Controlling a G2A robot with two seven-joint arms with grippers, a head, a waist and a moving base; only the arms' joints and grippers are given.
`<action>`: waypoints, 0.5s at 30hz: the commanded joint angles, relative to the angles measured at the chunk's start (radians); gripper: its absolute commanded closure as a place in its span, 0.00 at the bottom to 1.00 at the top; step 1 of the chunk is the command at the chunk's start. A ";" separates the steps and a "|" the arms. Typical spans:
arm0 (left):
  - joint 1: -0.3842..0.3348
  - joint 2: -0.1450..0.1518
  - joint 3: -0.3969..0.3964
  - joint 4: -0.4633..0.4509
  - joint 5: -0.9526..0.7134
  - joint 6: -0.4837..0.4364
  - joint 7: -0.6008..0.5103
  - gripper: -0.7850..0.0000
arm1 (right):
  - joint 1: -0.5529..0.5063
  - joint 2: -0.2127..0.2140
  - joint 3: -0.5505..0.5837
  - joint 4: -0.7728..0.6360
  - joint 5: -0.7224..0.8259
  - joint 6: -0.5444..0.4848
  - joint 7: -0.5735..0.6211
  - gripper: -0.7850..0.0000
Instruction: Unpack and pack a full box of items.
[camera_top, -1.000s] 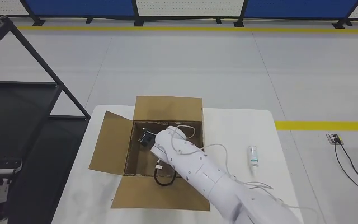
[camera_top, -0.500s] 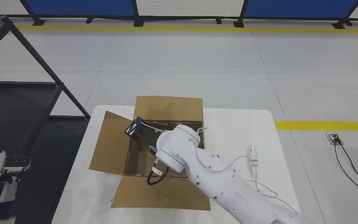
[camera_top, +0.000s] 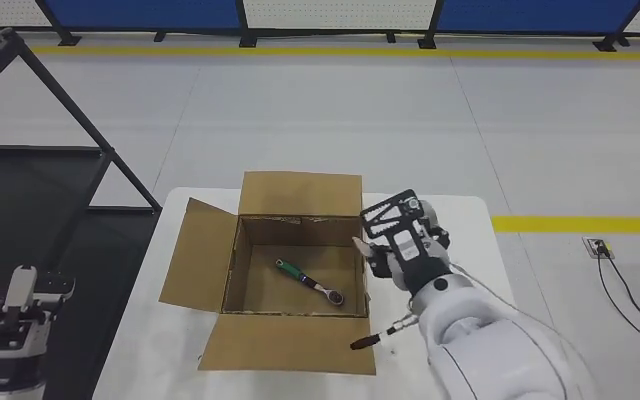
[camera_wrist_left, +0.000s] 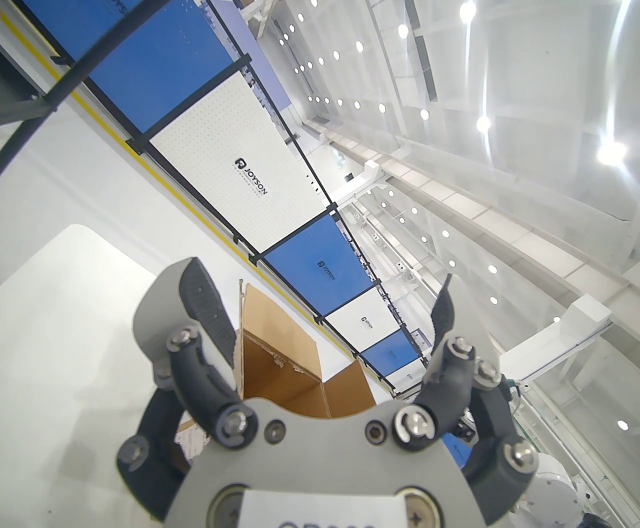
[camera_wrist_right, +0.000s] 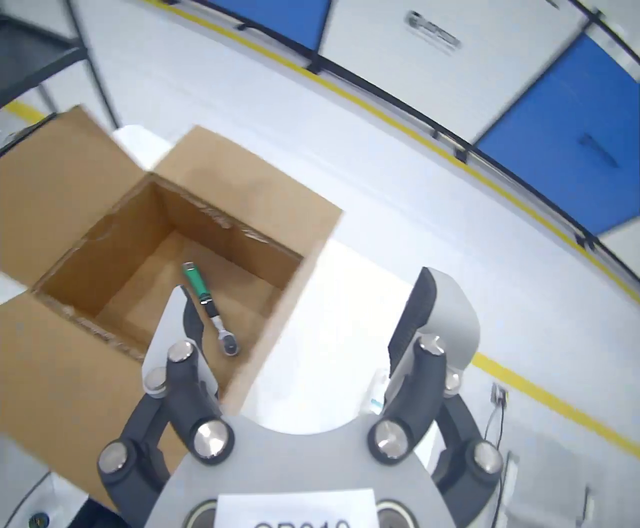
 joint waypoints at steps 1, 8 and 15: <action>0.001 0.000 0.002 -0.001 0.002 0.000 0.001 0.00 | -0.030 0.002 0.054 0.012 -0.015 0.036 0.006 0.00; 0.005 -0.002 0.015 -0.008 0.017 -0.001 0.007 0.00 | -0.092 0.011 0.293 0.249 0.178 0.034 -0.025 0.00; 0.020 -0.005 0.029 -0.022 0.037 0.001 0.024 0.00 | -0.055 0.029 0.441 0.552 0.284 -0.034 -0.071 0.00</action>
